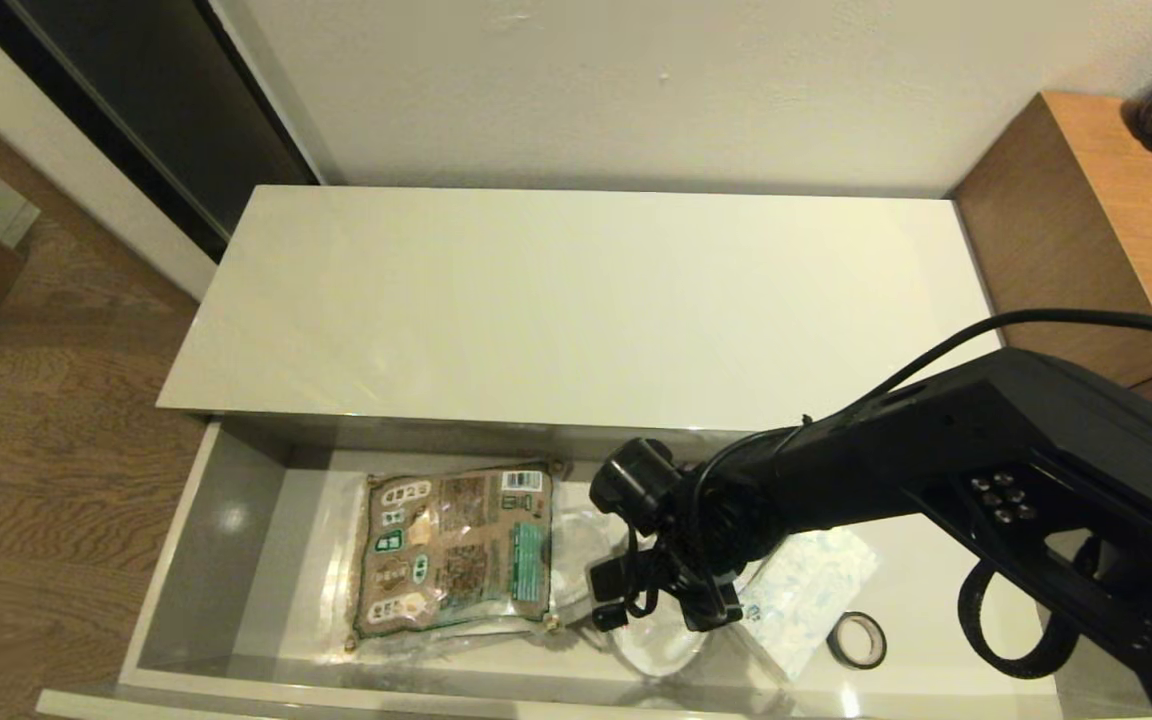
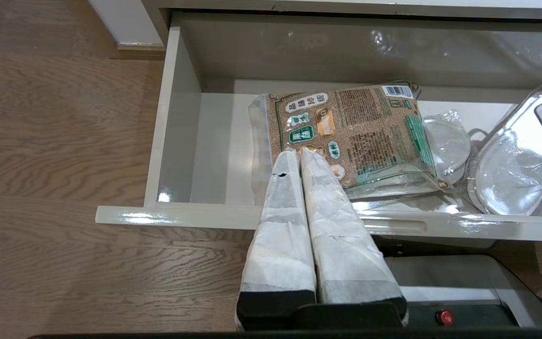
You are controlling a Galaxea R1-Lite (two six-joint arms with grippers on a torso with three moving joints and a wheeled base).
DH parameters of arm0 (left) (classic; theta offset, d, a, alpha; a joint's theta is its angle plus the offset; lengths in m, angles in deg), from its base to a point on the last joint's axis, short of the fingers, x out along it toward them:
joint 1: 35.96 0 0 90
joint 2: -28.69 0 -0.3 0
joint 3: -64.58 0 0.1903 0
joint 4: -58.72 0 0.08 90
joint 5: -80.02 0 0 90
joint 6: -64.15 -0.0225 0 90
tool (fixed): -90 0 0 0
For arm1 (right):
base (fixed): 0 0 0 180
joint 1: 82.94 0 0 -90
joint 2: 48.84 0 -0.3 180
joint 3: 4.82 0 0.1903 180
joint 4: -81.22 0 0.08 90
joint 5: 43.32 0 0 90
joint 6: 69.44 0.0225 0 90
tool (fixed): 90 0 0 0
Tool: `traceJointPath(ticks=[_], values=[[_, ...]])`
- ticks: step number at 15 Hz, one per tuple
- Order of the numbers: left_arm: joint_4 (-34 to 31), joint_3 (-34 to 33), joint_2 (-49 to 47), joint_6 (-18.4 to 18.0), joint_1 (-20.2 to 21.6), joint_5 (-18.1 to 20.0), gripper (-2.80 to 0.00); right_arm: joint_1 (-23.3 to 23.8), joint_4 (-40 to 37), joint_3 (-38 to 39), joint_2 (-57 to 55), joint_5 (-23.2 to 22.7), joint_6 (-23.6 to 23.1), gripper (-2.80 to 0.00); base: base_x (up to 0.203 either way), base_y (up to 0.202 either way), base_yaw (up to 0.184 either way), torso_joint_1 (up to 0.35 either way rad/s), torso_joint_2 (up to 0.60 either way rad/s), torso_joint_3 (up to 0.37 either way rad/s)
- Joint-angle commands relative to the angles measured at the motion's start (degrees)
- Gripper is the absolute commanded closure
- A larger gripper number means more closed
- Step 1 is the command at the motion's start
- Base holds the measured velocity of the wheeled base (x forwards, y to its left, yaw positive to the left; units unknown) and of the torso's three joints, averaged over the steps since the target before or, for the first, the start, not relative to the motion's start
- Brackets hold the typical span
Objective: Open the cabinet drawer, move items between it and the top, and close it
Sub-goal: Take out the disposable slippers from the drawer
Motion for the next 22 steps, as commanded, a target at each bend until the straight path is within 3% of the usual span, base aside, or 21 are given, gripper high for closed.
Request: traceJointPath(ticks=[1,3,5,8,9,12,13,15,17,19,22], values=[[0.05,-0.01,-0.09,0.03,0.02,0.01,0.00,-0.09,-0.34,-0.04,1.99,1.69,-2.33,-2.80,0.000,0.000,0.000,0.000,0.00,0.000],[0.05,-0.01,-0.09,0.03,0.02,0.01,0.00,-0.05,-0.19,0.88,3.92,1.26,-6.58,-2.80,0.000,0.000,0.000,0.000,0.00,0.000],[0.05,-0.01,-0.09,0.03,0.02,0.01,0.00,0.04,-0.19,0.69,3.37,-0.89,-6.99,-2.80,0.000,0.000,0.000,0.000,0.00,0.000],[0.05,-0.01,-0.09,0.03,0.02,0.01,0.00,1.55,0.33,0.72,1.46,-7.48,-6.49,-2.80,0.000,0.000,0.000,0.000,0.00,0.000],[0.05,-0.01,-0.09,0.03,0.02,0.01,0.00,2.58,1.66,1.13,0.36,-11.83,-6.22,-2.80,0.000,0.000,0.000,0.000,0.00,0.000],[0.05,-0.01,-0.09,0.03,0.02,0.01,0.00,5.49,13.20,5.16,-2.91,-21.26,-6.24,-2.80,0.000,0.000,0.000,0.000,0.00,0.000],[0.05,-0.01,-0.09,0.03,0.02,0.01,0.00,6.24,16.00,6.54,-3.70,-22.54,-6.40,-2.80,0.000,0.000,0.000,0.000,0.00,0.000],[0.05,-0.01,-0.09,0.03,0.02,0.01,0.00,7.52,24.08,10.63,-4.38,-23.48,-8.03,-2.80,0.000,0.000,0.000,0.000,0.00,0.000],[0.05,-0.01,-0.09,0.03,0.02,0.01,0.00,9.27,24.18,10.64,-3.82,-23.60,-13.08,-2.80,0.000,0.000,0.000,0.000,0.00,0.000],[0.05,-0.01,-0.09,0.03,0.02,0.01,0.00,12.23,24.64,10.14,-3.61,-23.61,-21.82,-2.80,0.000,0.000,0.000,0.000,0.00,0.000],[0.05,-0.01,-0.09,0.03,0.02,0.01,0.00,13.85,24.69,8.96,-4.17,-23.61,-23.72,-2.80,0.000,0.000,0.000,0.000,0.00,0.000]])
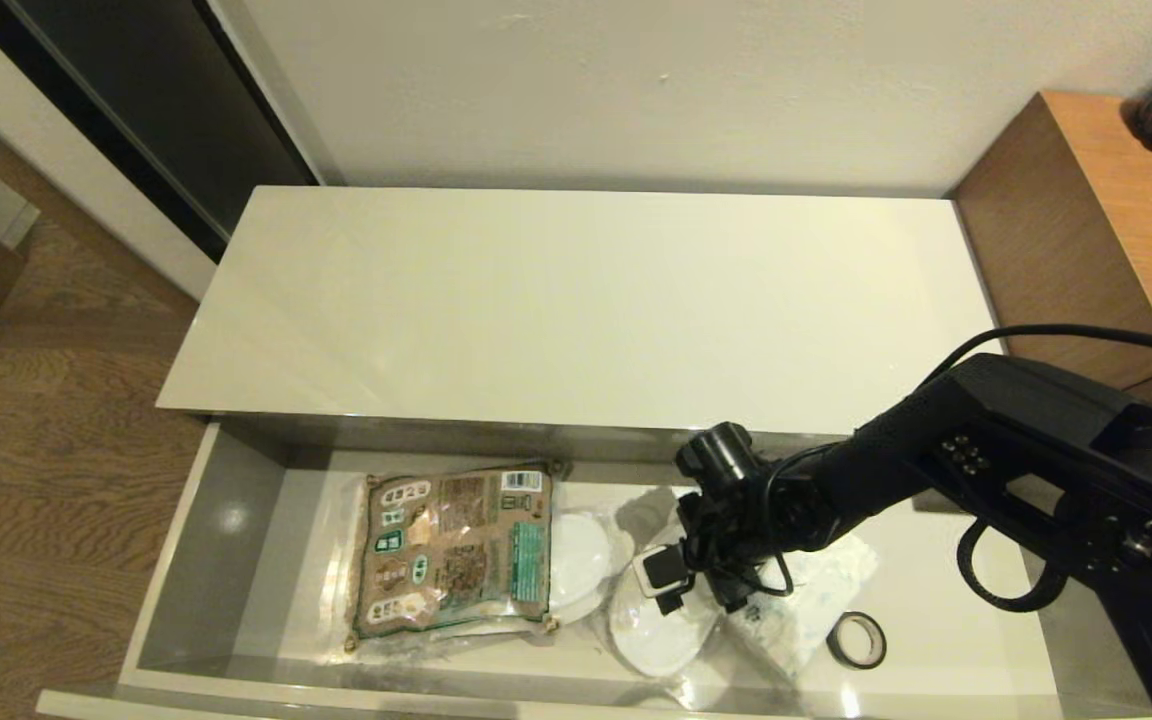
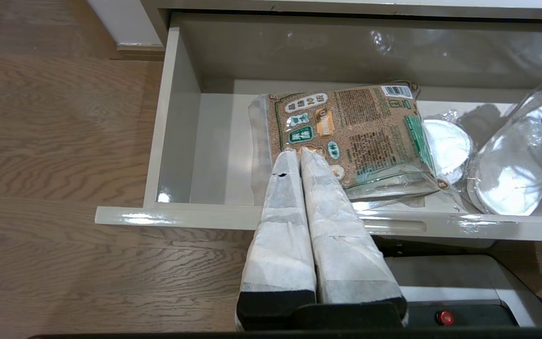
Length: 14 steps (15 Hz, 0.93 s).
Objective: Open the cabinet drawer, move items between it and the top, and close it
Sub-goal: Take out the disposable slippers from the drawer
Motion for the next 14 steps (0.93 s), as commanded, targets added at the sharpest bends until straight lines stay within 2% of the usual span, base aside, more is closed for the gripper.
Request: traceJointPath(ticks=[1,7,10,12,14], values=[[0.02,-0.01,-0.09,0.04,0.01,0.00,0.00,1.03,-0.01,-1.19,-1.27,-0.03,-0.55,-2.80,0.000,0.000,0.000,0.000,0.00,0.000],[0.02,-0.01,-0.09,0.04,0.01,0.00,0.00,1.19,5.09,-0.18,-2.32,-0.49,-0.82,-2.80,0.000,0.000,0.000,0.000,0.00,0.000],[0.02,-0.01,-0.09,0.04,0.01,0.00,0.00,1.10,4.73,-0.16,-1.17,-0.31,-2.61,-2.80,0.000,0.000,0.000,0.000,0.00,0.000],[0.02,-0.01,-0.09,0.04,0.01,0.00,0.00,1.01,5.17,0.97,0.93,0.47,-6.61,-2.80,0.000,0.000,0.000,0.000,0.00,0.000],[0.02,-0.01,-0.09,0.04,0.01,0.00,0.00,0.90,5.41,2.25,2.89,1.42,-6.67,-2.80,0.000,0.000,0.000,0.000,0.00,0.000]])
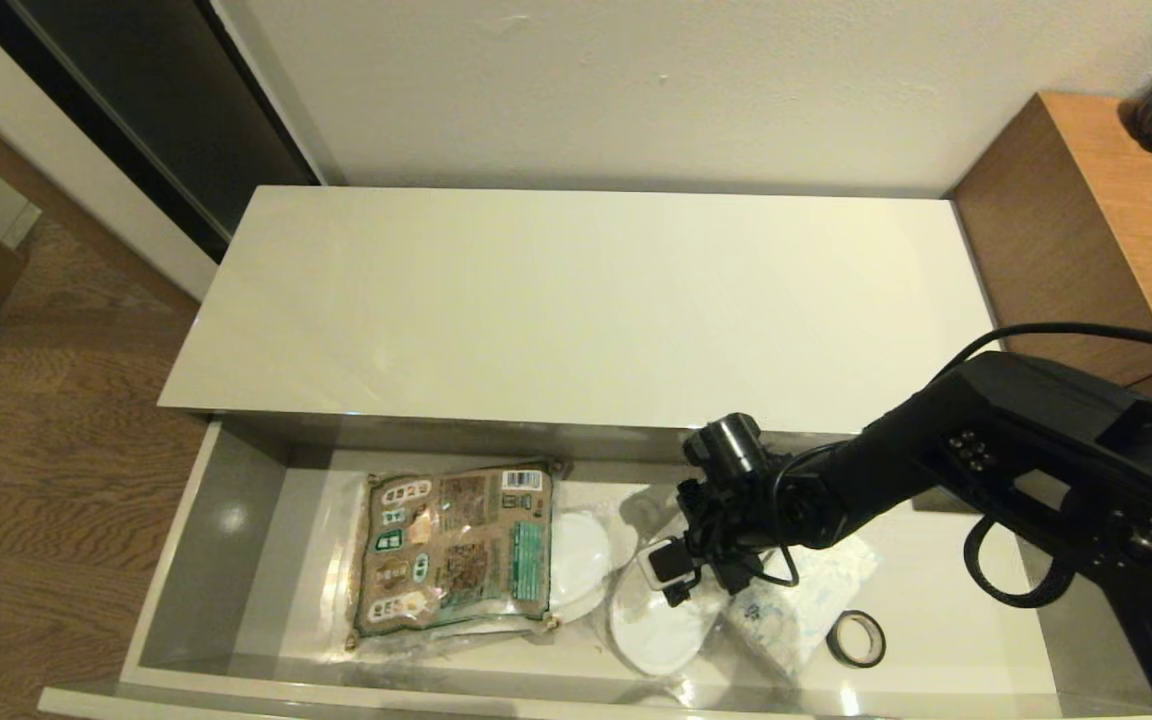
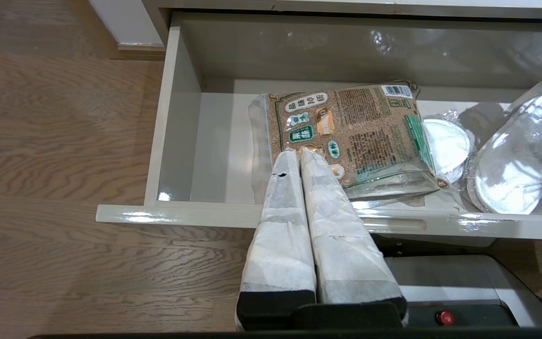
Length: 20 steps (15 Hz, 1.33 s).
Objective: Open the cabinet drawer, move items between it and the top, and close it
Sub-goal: Take out the disposable slippers from the drawer
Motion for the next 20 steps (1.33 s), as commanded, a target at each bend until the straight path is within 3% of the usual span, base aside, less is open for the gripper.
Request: traceJointPath(ticks=[1,7,8,12,17,20], values=[[0.05,-0.01,-0.09,0.04,0.01,0.00,0.00,-0.27,0.09,1.09,3.92,0.74,-0.54,-2.80,0.000,0.000,0.000,0.000,0.00,0.000],[0.05,-0.01,-0.09,0.04,0.01,0.00,0.00,-0.60,-0.09,4.00,8.45,1.31,-1.44,-2.80,0.000,0.000,0.000,0.000,0.00,0.000],[0.05,-0.01,-0.09,0.04,0.01,0.00,0.00,-1.60,-0.29,4.83,8.20,2.19,-2.98,-2.80,0.000,0.000,0.000,0.000,0.00,0.000],[0.05,-0.01,-0.09,0.04,0.01,0.00,0.00,-1.59,-0.48,5.89,8.33,4.29,-16.77,-2.80,0.000,0.000,0.000,0.000,0.00,0.000],[0.05,-0.01,-0.09,-0.05,0.01,0.00,0.00,-1.60,-0.37,8.69,9.03,3.61,-17.71,-2.80,0.000,0.000,0.000,0.000,0.00,0.000],[0.05,-0.01,-0.09,-0.04,0.01,0.00,0.00,-1.54,3.96,14.31,7.39,-2.05,-16.15,-2.80,0.000,0.000,0.000,0.000,0.00,0.000]])
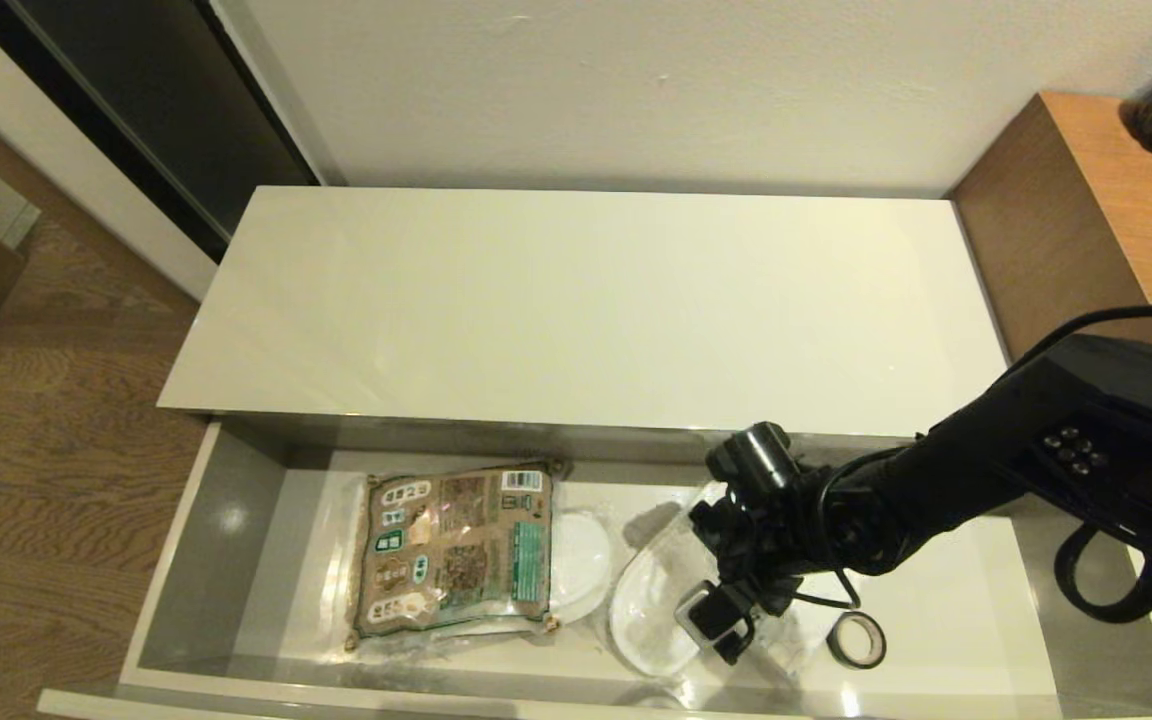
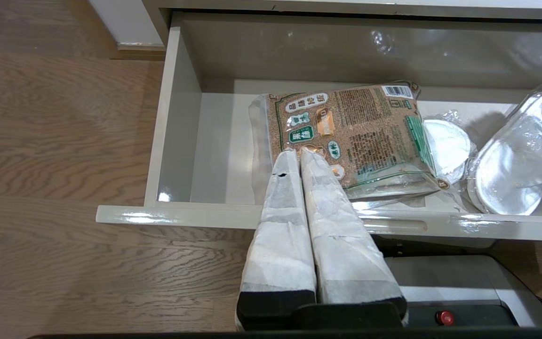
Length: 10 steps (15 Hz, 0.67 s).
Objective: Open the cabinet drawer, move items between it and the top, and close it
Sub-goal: Take out the disposable slippers from the drawer
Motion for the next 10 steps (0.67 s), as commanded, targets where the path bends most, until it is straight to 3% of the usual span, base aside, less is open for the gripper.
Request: traceJointPath(ticks=[1,4,7,10], values=[[0.05,-0.01,-0.09,0.04,0.01,0.02,0.00,-0.05,4.03,3.74,-0.41,-1.98,-0.59,-2.80,0.000,0.000,0.000,0.000,0.00,0.000],[0.05,-0.01,-0.09,0.04,0.01,0.02,0.00,-1.52,4.89,7.13,1.48,-2.00,-1.20,-2.80,0.000,0.000,0.000,0.000,0.00,0.000],[0.05,-0.01,-0.09,0.04,0.01,0.02,0.00,-2.15,4.78,5.76,0.94,-2.45,-1.83,-2.80,0.000,0.000,0.000,0.000,0.00,0.000],[0.05,-0.01,-0.09,0.04,0.01,0.02,0.00,-2.30,2.05,0.59,-0.78,-3.39,-6.48,-2.80,0.000,0.000,0.000,0.000,0.00,0.000]])
